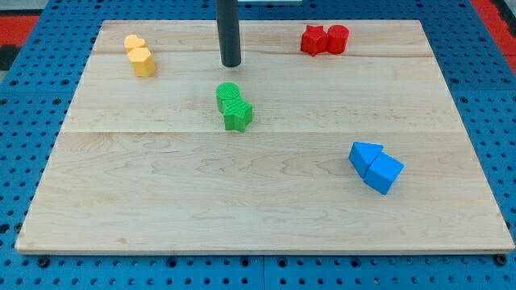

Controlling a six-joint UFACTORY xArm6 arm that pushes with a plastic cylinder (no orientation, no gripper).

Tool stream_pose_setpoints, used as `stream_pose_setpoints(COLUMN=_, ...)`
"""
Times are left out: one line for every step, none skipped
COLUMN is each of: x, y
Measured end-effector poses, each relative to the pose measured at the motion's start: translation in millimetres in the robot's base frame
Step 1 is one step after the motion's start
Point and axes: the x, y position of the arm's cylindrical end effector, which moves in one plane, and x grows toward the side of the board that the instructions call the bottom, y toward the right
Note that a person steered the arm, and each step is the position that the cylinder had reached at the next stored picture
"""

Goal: Drag the red blocks to the right side

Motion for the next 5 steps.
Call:
stream_pose_setpoints(x=-33, y=46)
stream_pose_setpoints(x=-41, y=126)
stream_pose_setpoints(x=-58, y=139)
stream_pose_setpoints(x=-64, y=173)
stream_pose_setpoints(x=-65, y=224)
